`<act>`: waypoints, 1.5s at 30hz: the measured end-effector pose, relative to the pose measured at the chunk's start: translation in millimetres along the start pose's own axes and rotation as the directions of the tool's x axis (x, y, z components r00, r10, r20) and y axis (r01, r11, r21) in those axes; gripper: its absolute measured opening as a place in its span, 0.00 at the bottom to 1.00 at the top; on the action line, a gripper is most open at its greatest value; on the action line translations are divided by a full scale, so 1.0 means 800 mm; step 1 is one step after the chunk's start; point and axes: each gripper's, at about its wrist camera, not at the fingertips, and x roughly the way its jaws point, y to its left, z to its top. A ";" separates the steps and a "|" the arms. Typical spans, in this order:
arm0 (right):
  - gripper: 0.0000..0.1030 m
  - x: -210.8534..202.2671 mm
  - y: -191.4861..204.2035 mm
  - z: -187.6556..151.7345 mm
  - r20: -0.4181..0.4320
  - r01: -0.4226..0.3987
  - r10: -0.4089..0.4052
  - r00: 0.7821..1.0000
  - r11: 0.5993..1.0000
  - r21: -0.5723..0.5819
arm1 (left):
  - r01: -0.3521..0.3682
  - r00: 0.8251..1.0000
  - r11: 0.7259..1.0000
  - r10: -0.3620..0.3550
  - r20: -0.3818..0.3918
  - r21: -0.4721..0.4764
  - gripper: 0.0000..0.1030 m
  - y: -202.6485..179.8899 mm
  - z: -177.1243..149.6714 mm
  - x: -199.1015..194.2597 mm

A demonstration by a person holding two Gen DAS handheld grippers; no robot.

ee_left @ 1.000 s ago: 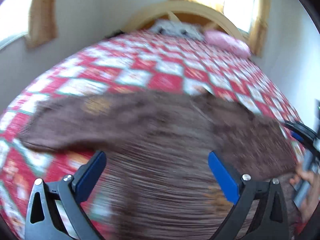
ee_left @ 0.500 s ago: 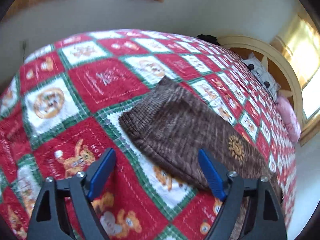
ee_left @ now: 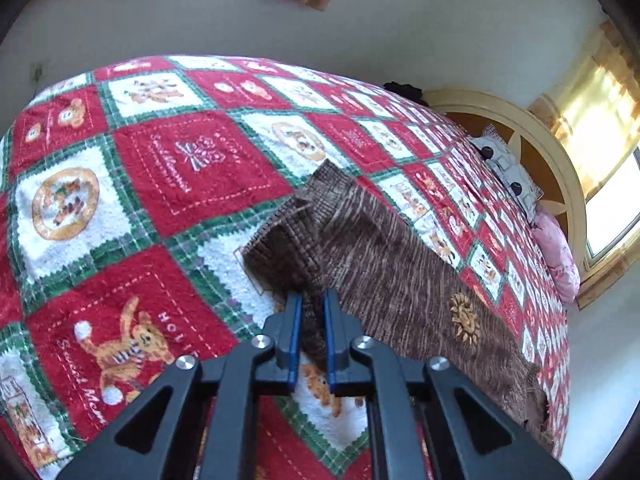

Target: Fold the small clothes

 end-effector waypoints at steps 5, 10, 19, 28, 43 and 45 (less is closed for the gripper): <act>0.71 0.003 -0.012 -0.005 -0.018 0.008 -0.007 1.000 0.999 0.032 | -0.050 0.998 0.992 0.046 0.041 0.114 0.08 -0.033 -0.005 -0.004; 0.71 0.002 -0.021 -0.004 -0.021 0.011 -0.010 1.000 0.998 0.064 | -0.021 0.989 0.949 -0.026 0.142 0.316 0.08 -0.120 -0.032 -0.037; 0.71 -0.001 -0.026 -0.007 -0.028 0.019 -0.017 0.999 0.997 0.077 | 0.202 0.967 0.647 -0.252 -0.044 0.735 0.08 -0.293 -0.198 -0.056; 0.71 0.002 -0.038 -0.005 -0.048 -0.035 0.041 0.998 0.992 0.118 | 0.303 0.953 0.611 -0.187 -0.238 0.732 0.37 -0.284 -0.232 -0.047; 0.81 0.112 0.138 0.059 -0.129 -0.162 0.122 0.984 0.916 -0.368 | 0.111 0.993 0.889 -0.083 -0.082 0.445 0.91 -0.150 -0.178 -0.047; 0.81 0.129 0.170 0.054 -0.082 -0.109 0.080 0.993 0.871 -0.478 | 0.101 0.994 0.897 -0.072 -0.084 0.431 0.91 -0.148 -0.179 -0.047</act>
